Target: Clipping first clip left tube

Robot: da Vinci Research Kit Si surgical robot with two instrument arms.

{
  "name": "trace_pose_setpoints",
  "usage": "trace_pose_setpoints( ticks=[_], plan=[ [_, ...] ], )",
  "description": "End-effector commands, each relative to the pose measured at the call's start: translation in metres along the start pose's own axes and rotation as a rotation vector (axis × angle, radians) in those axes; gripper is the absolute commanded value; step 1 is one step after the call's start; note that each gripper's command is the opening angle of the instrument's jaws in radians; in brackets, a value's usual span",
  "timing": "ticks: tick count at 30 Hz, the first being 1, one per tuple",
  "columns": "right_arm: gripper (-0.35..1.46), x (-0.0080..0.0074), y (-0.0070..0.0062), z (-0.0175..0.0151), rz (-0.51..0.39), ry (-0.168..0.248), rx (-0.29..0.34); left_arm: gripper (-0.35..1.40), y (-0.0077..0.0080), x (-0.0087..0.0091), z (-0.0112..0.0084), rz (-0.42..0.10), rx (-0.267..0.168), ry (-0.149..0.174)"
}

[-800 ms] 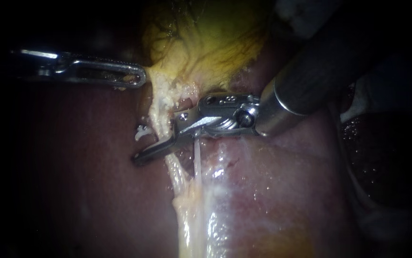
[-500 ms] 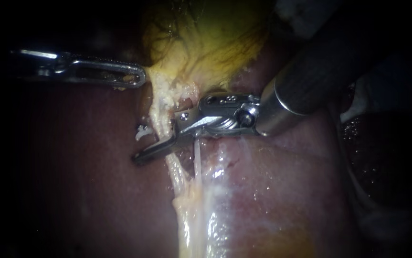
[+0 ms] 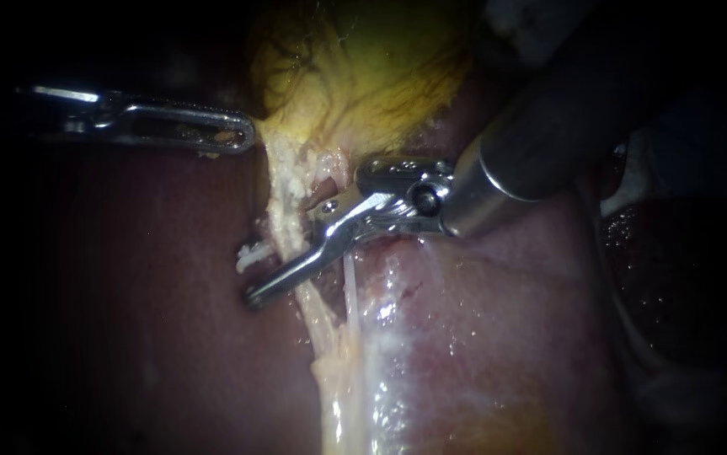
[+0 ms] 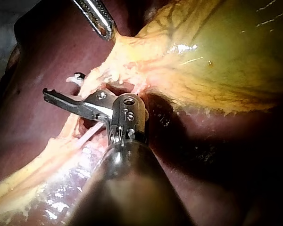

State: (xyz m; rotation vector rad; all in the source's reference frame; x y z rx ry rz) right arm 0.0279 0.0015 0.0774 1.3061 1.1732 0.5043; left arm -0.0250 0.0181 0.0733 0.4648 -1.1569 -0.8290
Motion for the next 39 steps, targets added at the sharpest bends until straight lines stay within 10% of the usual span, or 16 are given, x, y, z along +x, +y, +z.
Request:
trace_pose_setpoints(
  ticks=[1, 8, 39],
  plan=[
    [0.53, -0.0001, 0.0002, 0.0001, 0.009, 0.005, 0.036, -0.35, 0.0000, 0.0000, 0.0000, 0.000, 0.000, 0.000],
    [0.53, -0.0009, 0.0001, 0.0008, 0.092, 0.032, 0.076, -0.35, 0.0000, -0.0001, 0.0000, 0.000, 0.001, 0.000],
    [0.47, -0.0085, -0.0029, 0.0005, 0.082, -0.081, 0.147, -0.35, 0.0001, -0.0001, -0.0002, -0.001, 0.001, 0.000]
  ],
)
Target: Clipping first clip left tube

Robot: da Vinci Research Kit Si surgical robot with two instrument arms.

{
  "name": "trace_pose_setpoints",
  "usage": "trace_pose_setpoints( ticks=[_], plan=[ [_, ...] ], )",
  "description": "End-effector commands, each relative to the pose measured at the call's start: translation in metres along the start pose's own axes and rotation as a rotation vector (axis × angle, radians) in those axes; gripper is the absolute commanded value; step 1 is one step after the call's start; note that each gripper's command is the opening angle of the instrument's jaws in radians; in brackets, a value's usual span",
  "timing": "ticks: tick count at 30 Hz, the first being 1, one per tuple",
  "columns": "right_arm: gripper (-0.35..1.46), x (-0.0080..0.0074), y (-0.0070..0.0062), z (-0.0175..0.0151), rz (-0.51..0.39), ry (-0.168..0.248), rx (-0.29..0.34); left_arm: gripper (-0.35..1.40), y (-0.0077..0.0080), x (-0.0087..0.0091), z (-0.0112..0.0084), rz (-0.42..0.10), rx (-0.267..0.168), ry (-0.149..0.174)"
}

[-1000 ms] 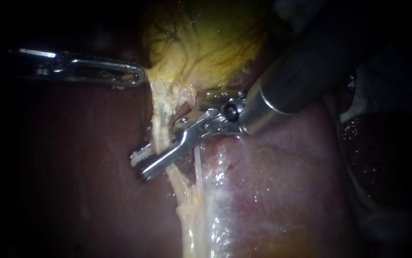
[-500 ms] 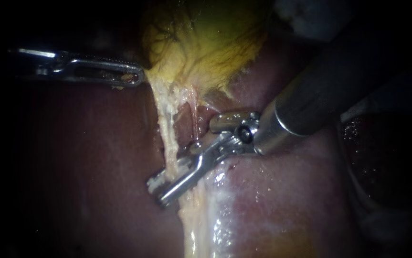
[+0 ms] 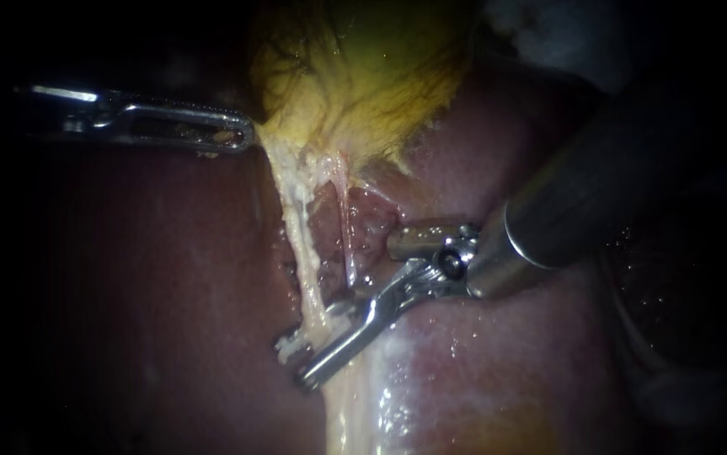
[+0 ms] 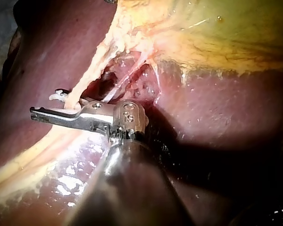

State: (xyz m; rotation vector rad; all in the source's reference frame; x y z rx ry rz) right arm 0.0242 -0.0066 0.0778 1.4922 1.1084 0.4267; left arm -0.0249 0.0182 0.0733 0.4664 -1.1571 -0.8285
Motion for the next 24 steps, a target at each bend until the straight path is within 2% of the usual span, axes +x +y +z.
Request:
trace_pose_setpoints(
  ticks=[1, 4, 9, 14, 18, 24],
  plan=[
    [0.44, -0.0002, 0.0001, 0.0000, -0.007, 0.000, 0.002, -0.35, 0.0000, 0.0000, 0.0000, 0.000, 0.000, 0.000],
    [0.33, -0.0004, 0.0003, 0.0000, -0.032, 0.003, 0.004, -0.35, 0.0000, 0.0000, 0.0000, 0.000, 0.000, 0.000],
    [-0.07, -0.0004, 0.0004, -0.0003, -0.044, 0.007, 0.002, -0.35, 0.0000, 0.0000, 0.0000, 0.000, 0.000, 0.000],
    [-0.35, -0.0004, 0.0005, -0.0004, -0.044, 0.007, 0.001, -0.35, 0.0000, 0.0000, 0.0000, 0.000, 0.000, 0.000],
    [-0.35, -0.0003, 0.0008, -0.0006, -0.043, 0.021, -0.008, -0.35, 0.0000, 0.0000, 0.0000, 0.000, 0.000, 0.000],
    [-0.35, -0.0003, 0.0008, -0.0006, -0.043, 0.017, -0.006, -0.35, 0.0000, 0.0000, -0.0001, 0.000, 0.000, 0.000]
  ],
)
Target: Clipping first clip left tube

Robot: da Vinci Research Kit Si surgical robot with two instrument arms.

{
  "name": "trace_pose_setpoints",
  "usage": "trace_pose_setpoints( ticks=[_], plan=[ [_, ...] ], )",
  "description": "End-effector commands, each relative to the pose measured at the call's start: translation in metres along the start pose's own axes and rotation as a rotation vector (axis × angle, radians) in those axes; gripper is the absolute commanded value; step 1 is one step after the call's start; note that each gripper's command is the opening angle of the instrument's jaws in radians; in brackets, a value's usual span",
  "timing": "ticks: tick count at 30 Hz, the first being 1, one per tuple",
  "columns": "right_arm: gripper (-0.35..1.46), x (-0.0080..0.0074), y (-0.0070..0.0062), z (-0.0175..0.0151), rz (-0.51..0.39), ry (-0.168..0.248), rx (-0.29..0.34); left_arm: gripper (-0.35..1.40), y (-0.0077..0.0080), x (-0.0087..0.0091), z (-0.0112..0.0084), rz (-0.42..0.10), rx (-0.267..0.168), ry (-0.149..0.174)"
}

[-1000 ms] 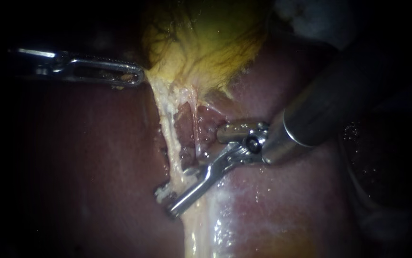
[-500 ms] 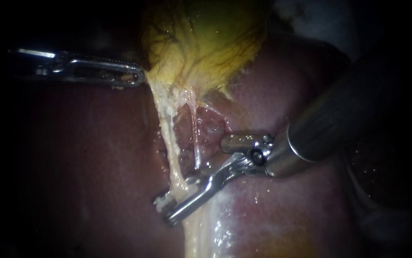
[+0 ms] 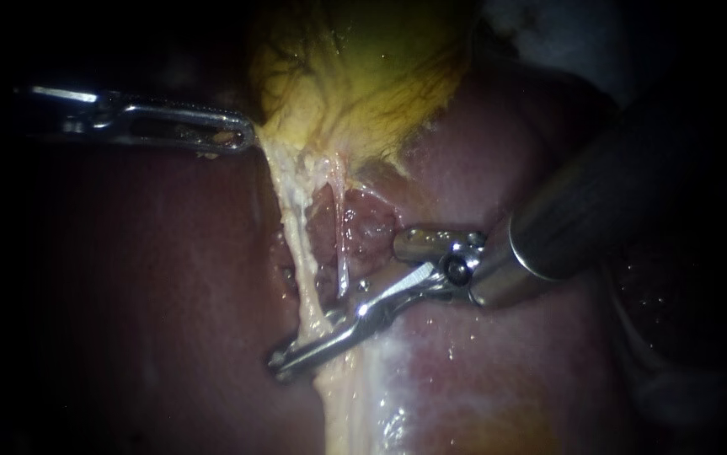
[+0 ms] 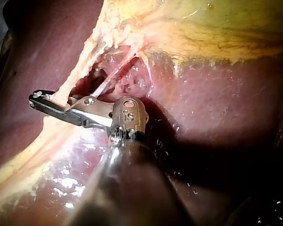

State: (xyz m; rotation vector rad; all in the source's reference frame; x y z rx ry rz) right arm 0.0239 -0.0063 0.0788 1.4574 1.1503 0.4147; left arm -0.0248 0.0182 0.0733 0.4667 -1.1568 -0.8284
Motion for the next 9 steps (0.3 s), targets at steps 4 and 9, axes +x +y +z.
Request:
trace_pose_setpoints(
  ticks=[4, 9],
  plan=[
    [-0.35, 0.0000, 0.0000, 0.0000, 0.000, -0.003, 0.002, -0.35, 0.0000, 0.0000, 0.0000, 0.000, 0.000, 0.000],
    [-0.35, 0.0000, 0.0000, 0.0000, 0.000, -0.003, 0.003, -0.35, 0.0000, 0.0000, 0.0000, 0.000, 0.001, 0.000]
  ],
)
